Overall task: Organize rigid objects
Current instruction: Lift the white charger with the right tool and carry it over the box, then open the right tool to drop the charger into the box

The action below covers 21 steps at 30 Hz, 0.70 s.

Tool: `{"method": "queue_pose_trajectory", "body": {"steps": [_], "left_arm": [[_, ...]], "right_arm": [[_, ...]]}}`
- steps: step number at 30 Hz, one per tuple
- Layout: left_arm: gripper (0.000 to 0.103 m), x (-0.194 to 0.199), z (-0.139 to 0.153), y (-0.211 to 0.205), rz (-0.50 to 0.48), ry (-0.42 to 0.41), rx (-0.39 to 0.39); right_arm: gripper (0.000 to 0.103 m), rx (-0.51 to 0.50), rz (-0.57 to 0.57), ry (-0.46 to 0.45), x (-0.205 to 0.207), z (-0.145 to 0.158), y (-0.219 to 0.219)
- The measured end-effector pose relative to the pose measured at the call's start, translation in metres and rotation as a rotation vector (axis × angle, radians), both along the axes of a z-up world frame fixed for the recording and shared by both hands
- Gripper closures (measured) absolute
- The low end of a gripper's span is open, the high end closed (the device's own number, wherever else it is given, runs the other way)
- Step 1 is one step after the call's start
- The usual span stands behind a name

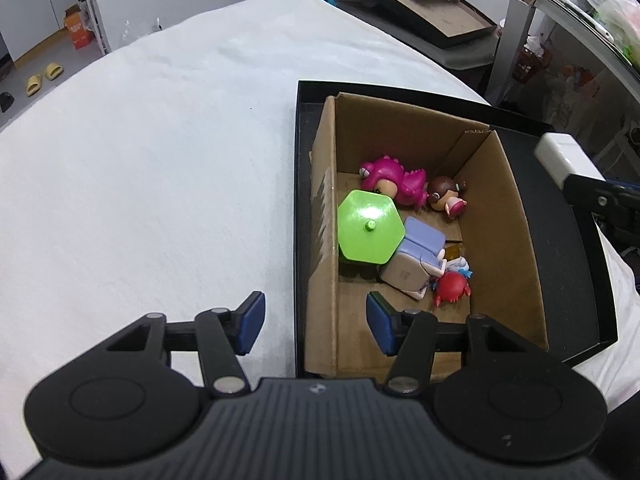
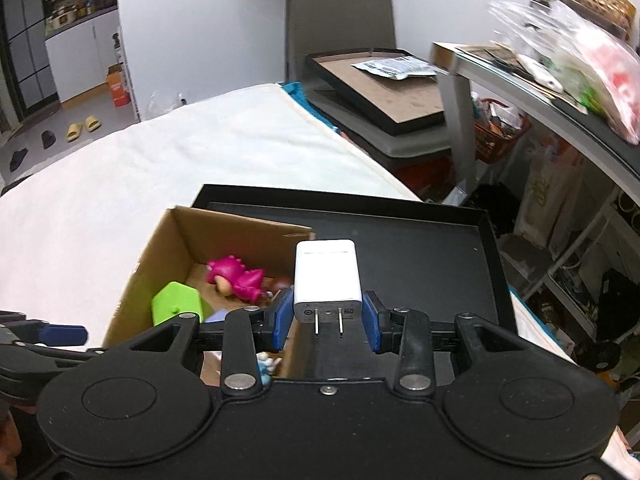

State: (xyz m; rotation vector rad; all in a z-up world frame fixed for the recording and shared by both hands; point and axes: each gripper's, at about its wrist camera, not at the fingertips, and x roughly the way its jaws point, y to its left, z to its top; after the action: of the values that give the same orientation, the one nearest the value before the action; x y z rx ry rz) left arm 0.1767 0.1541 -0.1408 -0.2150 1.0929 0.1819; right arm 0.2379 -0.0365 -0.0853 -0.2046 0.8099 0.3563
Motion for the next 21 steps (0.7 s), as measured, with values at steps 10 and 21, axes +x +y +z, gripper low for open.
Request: {"method": "queue_pose_trajectory", "body": {"steps": [10,21], "left_arm": [[0.09,0.005,-0.009,0.003,-0.024,0.033,-0.041],[0.092,0.007,-0.01,0.002,-0.025,0.03,-0.049]], "right_arm": [[0.067,-0.028,0.069,0.019,-0.005,-0.009,0.037],[0.067,-0.035,0.123,0.037,0.001,-0.013,0.06]]}}
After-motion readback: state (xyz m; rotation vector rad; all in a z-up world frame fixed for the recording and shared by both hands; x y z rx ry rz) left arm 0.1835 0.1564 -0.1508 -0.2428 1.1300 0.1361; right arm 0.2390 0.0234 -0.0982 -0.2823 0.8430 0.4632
